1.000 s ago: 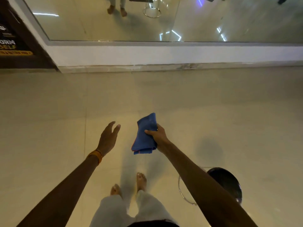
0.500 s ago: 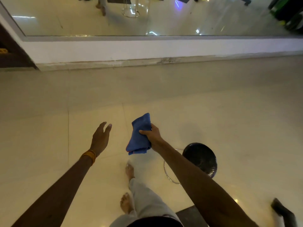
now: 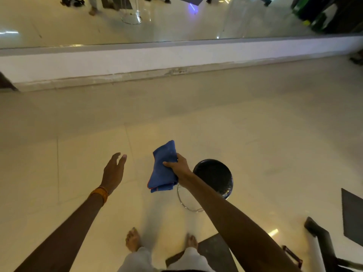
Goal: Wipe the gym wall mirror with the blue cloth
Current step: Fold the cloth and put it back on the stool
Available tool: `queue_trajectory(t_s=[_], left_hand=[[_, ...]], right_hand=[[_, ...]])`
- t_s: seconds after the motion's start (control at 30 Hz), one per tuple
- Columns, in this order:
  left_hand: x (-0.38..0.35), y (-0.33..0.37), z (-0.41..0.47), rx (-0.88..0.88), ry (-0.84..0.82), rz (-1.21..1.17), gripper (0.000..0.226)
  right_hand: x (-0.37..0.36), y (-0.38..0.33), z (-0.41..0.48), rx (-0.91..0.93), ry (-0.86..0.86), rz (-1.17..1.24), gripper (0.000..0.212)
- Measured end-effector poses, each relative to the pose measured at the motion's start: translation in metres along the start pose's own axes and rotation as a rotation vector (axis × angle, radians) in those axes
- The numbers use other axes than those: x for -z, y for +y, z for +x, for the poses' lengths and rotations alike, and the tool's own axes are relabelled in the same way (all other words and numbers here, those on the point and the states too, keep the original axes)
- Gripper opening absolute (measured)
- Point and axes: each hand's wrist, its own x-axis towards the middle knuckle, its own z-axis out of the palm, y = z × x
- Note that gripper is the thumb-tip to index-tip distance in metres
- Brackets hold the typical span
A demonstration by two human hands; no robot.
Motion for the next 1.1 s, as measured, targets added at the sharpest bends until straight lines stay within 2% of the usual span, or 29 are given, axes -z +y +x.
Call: queue_trajectory(t_s=[0.3, 0.43, 0.57, 0.8, 0.93, 1.03, 1.1], left_hand=[[-0.14, 0.033, -0.064, 0.01, -0.063, 0.009, 0.053], [-0.185, 0.037, -0.085, 0.01, -0.097, 0.02, 0.052], [-0.209, 0.033, -0.093, 0.024, -0.126, 0.036, 0.051], [-0.231, 0.022, -0.085, 0.076, -0.156, 0.036, 0.052], [-0.251, 0.018, -0.086, 0.074, -0.181, 0.066, 0.051], [-0.271, 0.017, -0.089, 0.094, -0.17, 0.068, 0.051], [-0.288, 0.018, -0.091, 0.113, -0.16, 0.061, 0.052]], right_hand=[[0.134, 0.037, -0.006, -0.069, 0.037, 0.003, 0.049], [0.177, 0.051, -0.011, -0.08, 0.045, 0.003, 0.041], [0.198, 0.058, -0.014, -0.111, 0.057, 0.021, 0.036], [0.217, 0.076, -0.011, -0.134, 0.101, 0.035, 0.046], [0.236, 0.084, -0.002, -0.145, 0.121, 0.029, 0.039], [0.254, 0.094, 0.009, -0.135, 0.106, 0.021, 0.049], [0.271, 0.103, 0.021, -0.122, 0.092, 0.013, 0.049]])
